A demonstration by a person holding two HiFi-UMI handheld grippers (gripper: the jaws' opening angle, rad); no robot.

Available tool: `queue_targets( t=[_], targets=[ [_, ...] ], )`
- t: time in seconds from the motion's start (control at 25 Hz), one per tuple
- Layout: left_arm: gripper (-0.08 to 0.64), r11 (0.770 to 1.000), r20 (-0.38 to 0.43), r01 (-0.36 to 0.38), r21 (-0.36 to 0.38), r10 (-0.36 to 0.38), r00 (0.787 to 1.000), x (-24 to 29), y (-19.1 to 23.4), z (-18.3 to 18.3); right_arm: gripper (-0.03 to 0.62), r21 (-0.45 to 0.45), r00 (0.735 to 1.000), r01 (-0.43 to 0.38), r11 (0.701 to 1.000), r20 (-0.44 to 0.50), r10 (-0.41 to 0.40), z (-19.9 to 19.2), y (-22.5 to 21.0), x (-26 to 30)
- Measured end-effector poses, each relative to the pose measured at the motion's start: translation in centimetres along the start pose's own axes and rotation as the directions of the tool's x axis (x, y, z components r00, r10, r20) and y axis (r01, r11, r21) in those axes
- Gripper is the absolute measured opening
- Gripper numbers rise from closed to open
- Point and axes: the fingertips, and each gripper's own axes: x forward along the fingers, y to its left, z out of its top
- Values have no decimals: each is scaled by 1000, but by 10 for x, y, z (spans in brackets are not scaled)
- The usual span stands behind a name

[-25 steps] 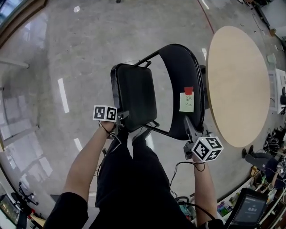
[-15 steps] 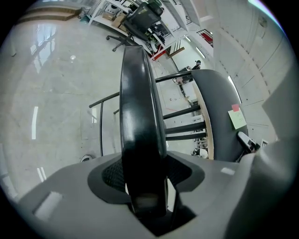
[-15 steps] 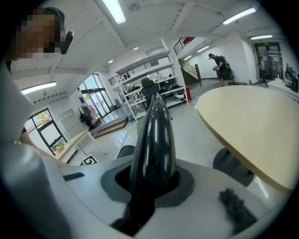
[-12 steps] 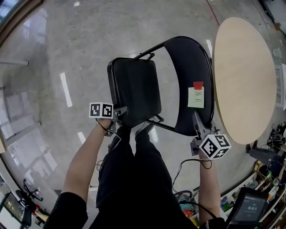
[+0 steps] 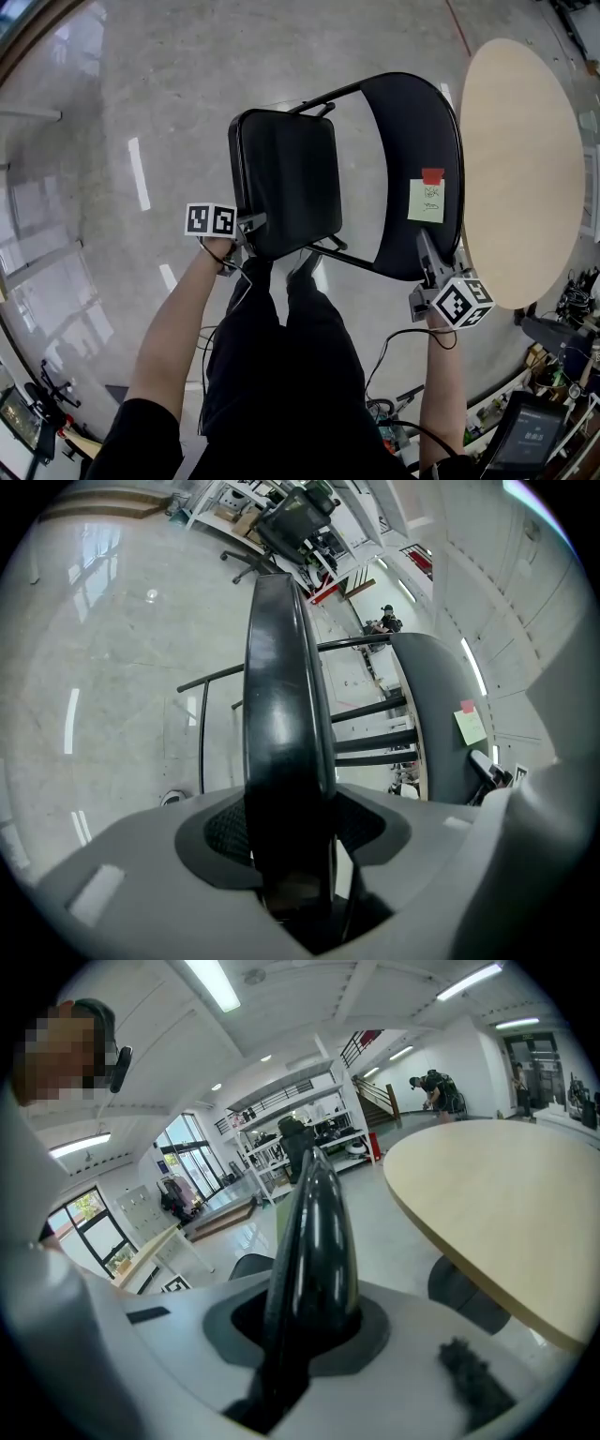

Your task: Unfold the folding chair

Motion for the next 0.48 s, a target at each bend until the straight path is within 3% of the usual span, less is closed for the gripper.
queue_targets(
  t=[0.24, 0.48],
  targets=[
    [239, 999, 62, -40, -1, 40, 997, 21, 15, -3, 60, -14, 1000, -24, 1000, -6, 24, -16, -23, 9],
    [247, 995, 137, -99, -15, 100, 986, 10, 31, -4, 60, 21, 999, -39, 999, -5, 39, -22, -30, 11]
  ],
)
